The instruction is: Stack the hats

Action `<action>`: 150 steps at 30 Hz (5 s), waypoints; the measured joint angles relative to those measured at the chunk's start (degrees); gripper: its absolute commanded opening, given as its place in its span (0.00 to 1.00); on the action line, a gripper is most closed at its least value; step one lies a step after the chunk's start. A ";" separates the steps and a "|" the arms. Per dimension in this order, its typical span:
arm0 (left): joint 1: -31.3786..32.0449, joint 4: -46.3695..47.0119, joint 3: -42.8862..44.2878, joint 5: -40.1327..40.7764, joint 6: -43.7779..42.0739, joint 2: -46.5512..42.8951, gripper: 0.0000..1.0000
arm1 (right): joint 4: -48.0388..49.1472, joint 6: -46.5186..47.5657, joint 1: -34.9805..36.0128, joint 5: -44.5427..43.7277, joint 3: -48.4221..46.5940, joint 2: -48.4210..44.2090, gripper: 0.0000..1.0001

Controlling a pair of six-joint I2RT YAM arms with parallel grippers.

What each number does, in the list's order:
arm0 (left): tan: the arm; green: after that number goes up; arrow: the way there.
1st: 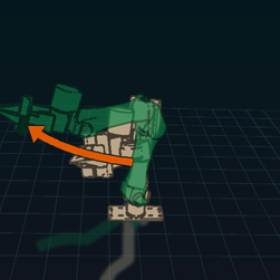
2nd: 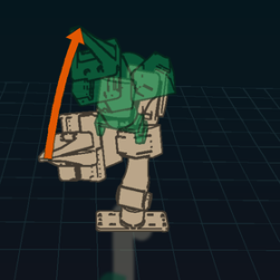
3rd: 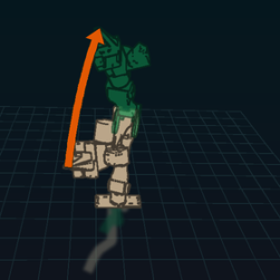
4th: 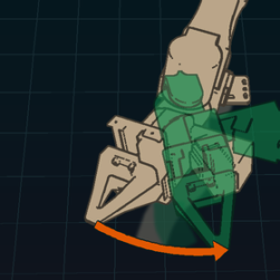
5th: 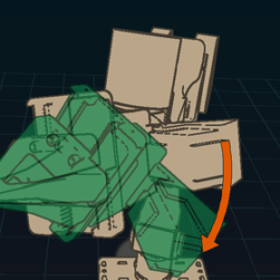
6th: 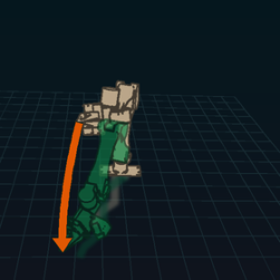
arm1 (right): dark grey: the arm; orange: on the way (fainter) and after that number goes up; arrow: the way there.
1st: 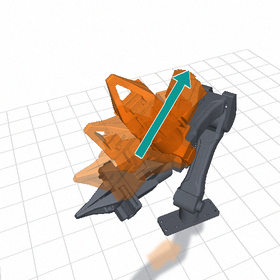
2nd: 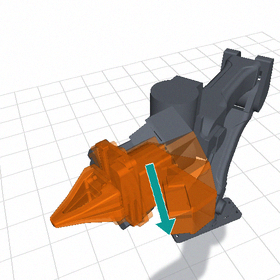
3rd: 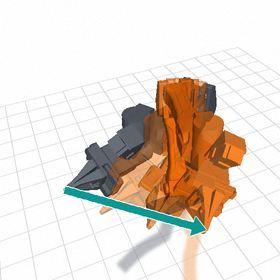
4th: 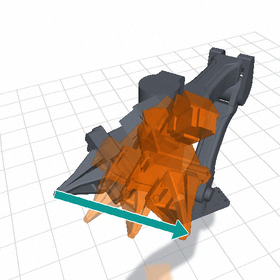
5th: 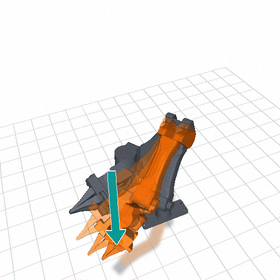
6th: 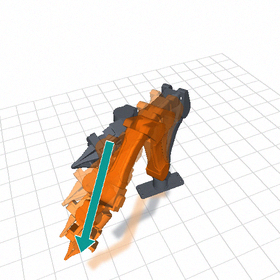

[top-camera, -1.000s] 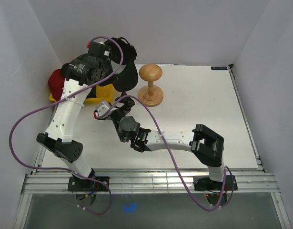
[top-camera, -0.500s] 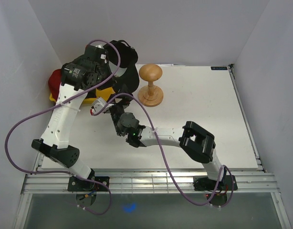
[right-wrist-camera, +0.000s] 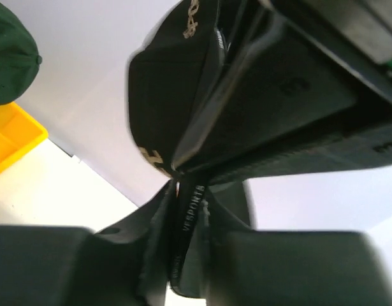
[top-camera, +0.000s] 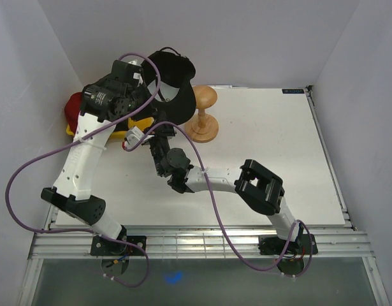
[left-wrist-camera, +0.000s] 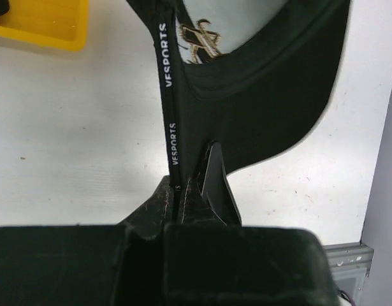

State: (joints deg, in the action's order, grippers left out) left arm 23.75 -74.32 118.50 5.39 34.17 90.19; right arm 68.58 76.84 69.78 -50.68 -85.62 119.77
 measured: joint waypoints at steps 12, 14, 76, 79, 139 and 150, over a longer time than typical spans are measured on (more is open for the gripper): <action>-0.13 0.70 1.29 -2.25 0.50 -0.96 0.14 | 4.04 0.96 0.24 -0.66 -0.33 -0.50 0.08; -0.09 0.63 1.68 -2.58 0.44 -1.31 0.23 | 4.02 1.01 0.42 -0.79 -0.33 -1.03 0.08; -0.09 24.52 2.29 1.29 3.48 -19.87 0.63 | -7.85 -177.41 -56.98 84.39 37.44 -25.40 0.08; -0.09 24.09 2.27 1.51 3.13 -19.91 0.63 | -4.50 -179.51 -57.02 82.44 37.75 -24.50 0.08; -0.09 20.85 -1.88 4.52 0.24 -21.46 0.63 | -15.52 -180.23 -60.89 78.01 43.36 -21.35 0.75; -0.09 20.79 -3.65 4.74 -0.81 -22.23 0.63 | -39.41 -148.15 -61.99 78.18 32.76 -28.52 0.80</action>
State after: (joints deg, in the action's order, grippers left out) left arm 23.66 -53.54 114.85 10.13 33.36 67.96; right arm 29.17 -71.31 7.79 27.51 -52.86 91.24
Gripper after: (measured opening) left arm 0.633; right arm 0.799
